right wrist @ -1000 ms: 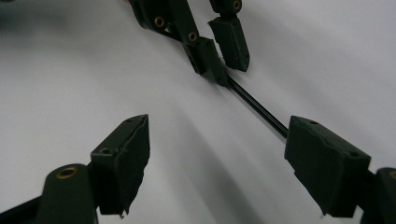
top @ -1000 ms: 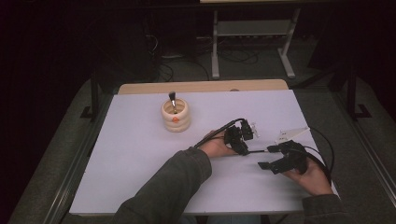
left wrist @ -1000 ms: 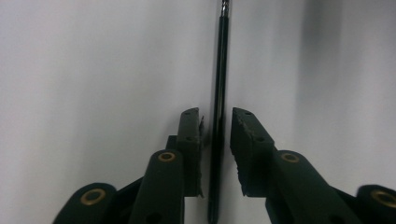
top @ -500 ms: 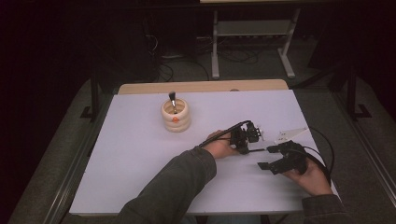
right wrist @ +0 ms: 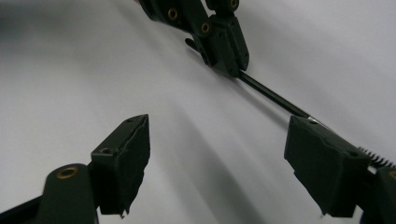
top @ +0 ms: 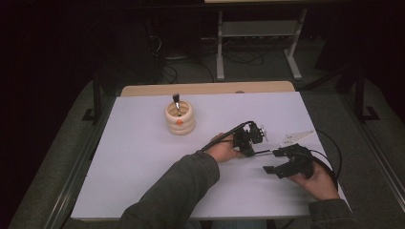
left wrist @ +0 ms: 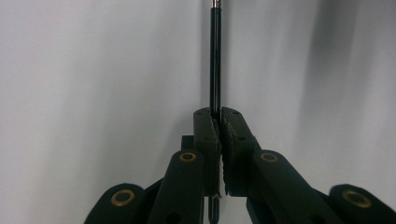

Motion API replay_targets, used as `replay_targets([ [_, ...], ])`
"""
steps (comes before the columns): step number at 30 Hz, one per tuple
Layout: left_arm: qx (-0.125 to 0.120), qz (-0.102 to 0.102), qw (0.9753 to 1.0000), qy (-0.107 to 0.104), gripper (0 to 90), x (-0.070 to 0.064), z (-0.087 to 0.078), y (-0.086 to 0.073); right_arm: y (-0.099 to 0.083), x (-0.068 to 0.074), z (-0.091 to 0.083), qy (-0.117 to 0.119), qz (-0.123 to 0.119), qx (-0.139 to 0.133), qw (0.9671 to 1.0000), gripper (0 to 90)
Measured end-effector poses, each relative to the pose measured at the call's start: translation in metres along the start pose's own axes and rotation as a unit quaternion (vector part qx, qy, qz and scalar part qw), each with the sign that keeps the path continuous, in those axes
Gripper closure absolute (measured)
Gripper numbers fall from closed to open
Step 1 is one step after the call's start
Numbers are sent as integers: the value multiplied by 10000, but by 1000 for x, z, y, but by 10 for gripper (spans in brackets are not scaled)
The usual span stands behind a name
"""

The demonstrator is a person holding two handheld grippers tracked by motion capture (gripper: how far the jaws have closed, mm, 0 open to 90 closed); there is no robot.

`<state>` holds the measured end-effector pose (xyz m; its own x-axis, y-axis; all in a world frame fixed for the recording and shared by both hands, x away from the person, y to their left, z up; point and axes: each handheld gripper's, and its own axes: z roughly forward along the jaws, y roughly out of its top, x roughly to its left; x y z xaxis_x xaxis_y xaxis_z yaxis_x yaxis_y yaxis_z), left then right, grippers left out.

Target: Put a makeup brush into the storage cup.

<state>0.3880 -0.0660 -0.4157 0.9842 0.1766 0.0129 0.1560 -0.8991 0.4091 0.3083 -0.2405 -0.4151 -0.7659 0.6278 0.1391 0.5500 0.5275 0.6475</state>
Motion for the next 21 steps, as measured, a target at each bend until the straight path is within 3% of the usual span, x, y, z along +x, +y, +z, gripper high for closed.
replay_targets([
  [10, -432, -333, 9985, -59, 861, 10, -31, -23, 2, 3, 1, 22, 36, -21, 10000, 215],
  [16, -720, -576, 9957, -44, 861, 17, -52, -47, 7, 12, 11, 212, 59, 67, 9997, 215],
  [21, -963, -697, 9929, -11, 861, 16, -71, -74, 16, 22, 16, 499, -57, -131, 9987, 215],
])
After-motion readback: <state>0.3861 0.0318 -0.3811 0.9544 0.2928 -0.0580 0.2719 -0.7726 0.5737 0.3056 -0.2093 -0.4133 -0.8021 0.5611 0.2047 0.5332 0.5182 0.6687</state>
